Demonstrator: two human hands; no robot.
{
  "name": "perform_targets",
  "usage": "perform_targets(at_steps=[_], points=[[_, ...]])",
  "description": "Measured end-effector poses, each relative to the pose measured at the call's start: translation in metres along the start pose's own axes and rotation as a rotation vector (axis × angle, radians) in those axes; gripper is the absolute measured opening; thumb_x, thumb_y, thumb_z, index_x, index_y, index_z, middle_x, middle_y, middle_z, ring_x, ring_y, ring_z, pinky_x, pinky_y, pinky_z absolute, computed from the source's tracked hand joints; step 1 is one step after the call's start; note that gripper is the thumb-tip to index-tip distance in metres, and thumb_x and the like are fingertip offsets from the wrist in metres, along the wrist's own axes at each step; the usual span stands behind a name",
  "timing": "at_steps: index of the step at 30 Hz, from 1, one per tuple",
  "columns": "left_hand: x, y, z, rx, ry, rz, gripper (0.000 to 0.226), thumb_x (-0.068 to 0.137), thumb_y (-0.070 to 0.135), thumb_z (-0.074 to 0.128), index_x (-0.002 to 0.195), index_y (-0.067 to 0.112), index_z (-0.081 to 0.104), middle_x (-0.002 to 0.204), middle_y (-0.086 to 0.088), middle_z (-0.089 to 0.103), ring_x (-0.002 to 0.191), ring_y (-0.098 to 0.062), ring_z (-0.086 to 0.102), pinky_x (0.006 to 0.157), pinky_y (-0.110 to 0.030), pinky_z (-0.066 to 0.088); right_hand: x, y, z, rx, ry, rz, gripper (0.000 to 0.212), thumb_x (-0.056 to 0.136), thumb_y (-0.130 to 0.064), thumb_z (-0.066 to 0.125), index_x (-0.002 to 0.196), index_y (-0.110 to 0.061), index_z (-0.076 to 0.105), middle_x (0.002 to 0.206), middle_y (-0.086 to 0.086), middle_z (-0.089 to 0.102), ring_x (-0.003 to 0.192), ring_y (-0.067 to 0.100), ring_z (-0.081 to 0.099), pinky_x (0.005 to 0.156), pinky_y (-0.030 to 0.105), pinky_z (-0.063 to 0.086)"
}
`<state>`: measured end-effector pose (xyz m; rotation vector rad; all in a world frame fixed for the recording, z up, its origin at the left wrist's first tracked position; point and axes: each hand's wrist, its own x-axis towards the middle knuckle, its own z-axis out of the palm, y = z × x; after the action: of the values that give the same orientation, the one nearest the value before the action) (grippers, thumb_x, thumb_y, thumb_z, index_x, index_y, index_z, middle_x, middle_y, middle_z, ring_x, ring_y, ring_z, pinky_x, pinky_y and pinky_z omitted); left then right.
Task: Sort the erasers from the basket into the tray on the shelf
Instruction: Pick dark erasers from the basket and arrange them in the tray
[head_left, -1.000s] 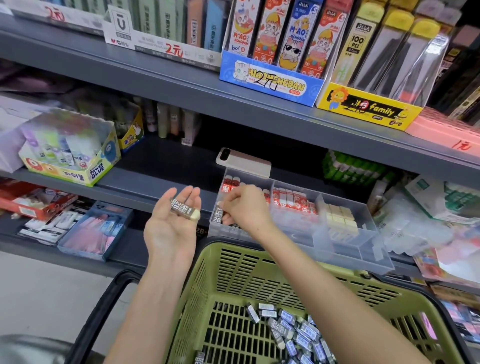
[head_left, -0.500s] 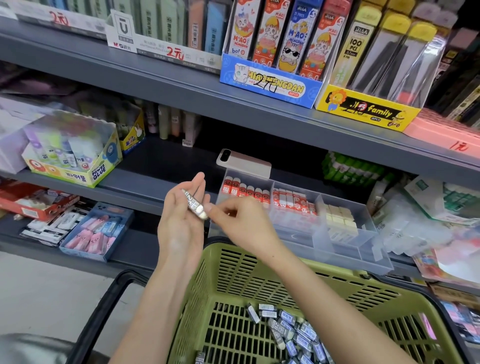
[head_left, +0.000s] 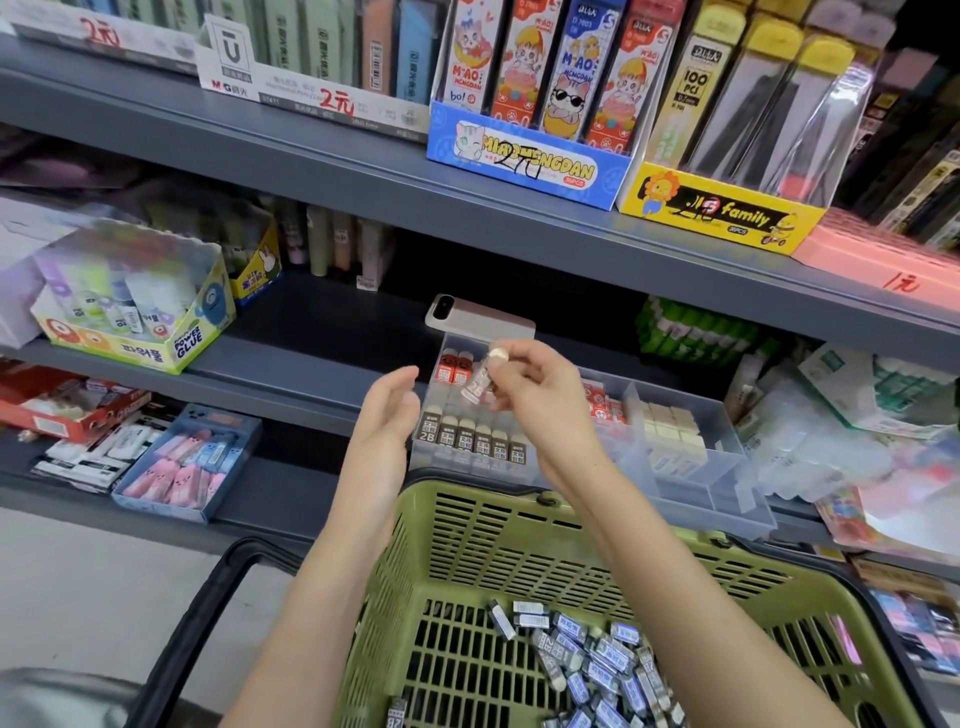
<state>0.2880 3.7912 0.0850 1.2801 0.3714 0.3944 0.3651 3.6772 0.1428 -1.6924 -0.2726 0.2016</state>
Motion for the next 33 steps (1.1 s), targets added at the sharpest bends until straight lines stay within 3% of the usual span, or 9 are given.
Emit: perform_targets(at_steps=[5,8,10,14,20,22,25,29,33], points=[[0.003,-0.001,0.0,0.152,-0.023,-0.21,0.03,0.102,0.015,0.038,0.118,0.033,0.057,0.124,0.003,0.06,0.105,-0.011,0.059,0.102,-0.04,0.043,0.01,0.018,0.005,-0.356,-0.074,0.115,0.015,0.089,-0.011,0.062,0.104,-0.011,0.061,0.067,0.004,0.063,0.046,0.012,0.058,0.067,0.038,0.056],[0.001,0.002,0.0,0.152,-0.02,-0.206,0.037,0.101,0.009,0.037,0.103,0.038,0.061,0.119,0.003,0.064,0.109,-0.014,0.06,0.101,-0.041,0.044,0.013,0.025,0.014,-0.477,-0.078,0.121,0.017,0.088,-0.015,0.064,0.1,-0.014,0.053,0.078,0.007,0.066,0.041,0.004,0.057,0.055,0.022,0.052],[0.001,0.003,0.0,0.153,-0.018,-0.209,0.039,0.101,0.008,0.037,0.1,0.04,0.06,0.118,0.004,0.064,0.106,-0.012,0.06,0.099,-0.036,0.045,0.014,0.029,0.019,-0.534,-0.045,0.076,0.02,0.087,-0.016,0.065,0.099,-0.016,0.049,0.091,0.011,0.066,0.051,0.009,0.062,0.052,0.018,0.048],[0.003,0.001,-0.001,0.183,-0.031,-0.188,0.036,0.101,0.008,0.036,0.108,0.034,0.061,0.118,0.006,0.064,0.113,-0.013,0.057,0.102,-0.038,0.043,0.01,0.036,0.027,-0.633,-0.036,0.022,0.031,0.083,-0.014,0.068,0.108,-0.016,0.049,0.096,0.011,0.067,0.082,0.024,0.066,0.069,0.028,0.048],[0.004,0.001,-0.001,0.19,-0.029,-0.154,0.039,0.101,0.007,0.036,0.101,0.037,0.061,0.105,0.015,0.065,0.1,-0.002,0.059,0.079,-0.02,0.045,0.007,0.037,0.027,-0.643,-0.012,-0.056,0.036,0.077,-0.008,0.072,0.107,-0.012,0.052,0.086,0.004,0.061,0.071,0.017,0.057,0.053,0.02,0.035],[0.004,0.002,0.0,0.196,-0.023,-0.156,0.034,0.101,0.008,0.037,0.11,0.029,0.062,0.108,0.009,0.066,0.102,-0.007,0.061,0.082,-0.023,0.046,0.002,0.032,0.022,-0.581,-0.01,-0.06,0.034,0.079,-0.008,0.071,0.108,-0.012,0.054,0.077,0.002,0.062,0.063,0.012,0.056,0.05,0.012,0.037],[0.001,0.001,0.0,0.212,0.006,-0.144,0.029,0.1,0.011,0.04,0.114,0.025,0.061,0.108,0.006,0.067,0.104,-0.014,0.062,0.092,-0.033,0.048,-0.017,0.025,0.005,-0.475,0.0,-0.151,0.023,0.082,-0.013,0.069,0.101,-0.018,0.058,0.073,-0.001,0.062,0.065,0.008,0.057,0.06,0.016,0.044],[-0.015,-0.004,-0.002,0.399,0.048,-0.04,0.028,0.098,0.018,0.047,0.122,0.028,0.057,0.105,0.02,0.06,0.11,-0.01,0.056,0.098,-0.034,0.043,-0.065,0.028,-0.035,-0.362,0.008,-0.315,0.022,0.083,-0.015,0.069,0.089,-0.034,0.059,0.077,-0.014,0.062,0.074,-0.002,0.057,0.065,0.008,0.042],[-0.043,-0.006,-0.011,0.509,0.029,0.045,0.037,0.096,0.012,0.049,0.131,0.024,0.053,0.124,0.012,0.058,0.118,-0.006,0.051,0.104,-0.029,0.037,-0.115,0.081,-0.07,-0.41,-0.049,-0.186,0.016,0.081,-0.015,0.071,0.086,-0.03,0.065,0.076,-0.014,0.065,0.073,-0.004,0.059,0.069,0.013,0.047]])
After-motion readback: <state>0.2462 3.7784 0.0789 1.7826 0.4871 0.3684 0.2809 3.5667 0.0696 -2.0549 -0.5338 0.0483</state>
